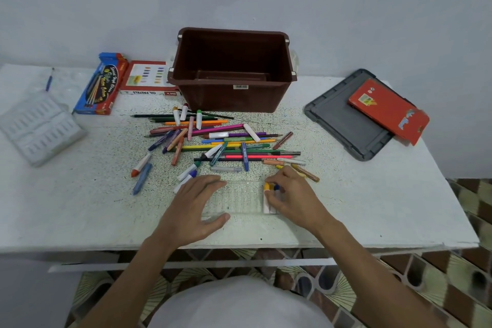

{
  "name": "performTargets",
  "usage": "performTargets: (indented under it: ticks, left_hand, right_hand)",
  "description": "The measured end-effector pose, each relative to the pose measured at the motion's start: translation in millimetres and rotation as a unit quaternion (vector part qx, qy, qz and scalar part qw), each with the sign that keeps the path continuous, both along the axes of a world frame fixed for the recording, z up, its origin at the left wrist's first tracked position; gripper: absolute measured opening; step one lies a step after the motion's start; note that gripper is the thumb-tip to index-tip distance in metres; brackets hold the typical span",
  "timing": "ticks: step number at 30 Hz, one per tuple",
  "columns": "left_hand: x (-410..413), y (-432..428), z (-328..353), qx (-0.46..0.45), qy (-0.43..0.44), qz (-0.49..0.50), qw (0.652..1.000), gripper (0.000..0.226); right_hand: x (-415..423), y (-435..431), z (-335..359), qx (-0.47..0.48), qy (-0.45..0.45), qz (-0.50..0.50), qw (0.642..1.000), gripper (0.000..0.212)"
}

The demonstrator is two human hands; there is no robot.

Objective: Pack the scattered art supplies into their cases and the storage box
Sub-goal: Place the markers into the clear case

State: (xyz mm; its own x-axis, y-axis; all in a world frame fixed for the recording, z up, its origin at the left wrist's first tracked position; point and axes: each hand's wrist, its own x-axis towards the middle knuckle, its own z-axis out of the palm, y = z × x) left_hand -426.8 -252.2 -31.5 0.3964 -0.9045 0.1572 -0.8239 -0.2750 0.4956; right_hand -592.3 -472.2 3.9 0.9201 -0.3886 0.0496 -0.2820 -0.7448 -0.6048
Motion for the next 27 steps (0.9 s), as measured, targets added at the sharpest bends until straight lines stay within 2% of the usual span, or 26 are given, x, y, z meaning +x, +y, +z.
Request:
performTargets:
  ticks: [6,18,27]
  left_hand:
    - [0.1,-0.2,-0.8,-0.007,0.004,-0.002,1.000,0.065]
    - [-0.6,-0.2,-1.5,-0.004,-0.005,0.000,1.000,0.066]
    - [-1.4,0.1,-1.8,-0.009,-0.006,0.004,1.000,0.066]
  right_hand:
    - [-1.7,7.1,-2.4,-0.048,-0.019,-0.001,0.999,0.028]
    - [-4.2,10.3,-5.4,-0.079,-0.031,0.011,0.996,0.026]
    - [-3.4,13.2,-6.2,-0.152,-0.024,0.025,0.988,0.018]
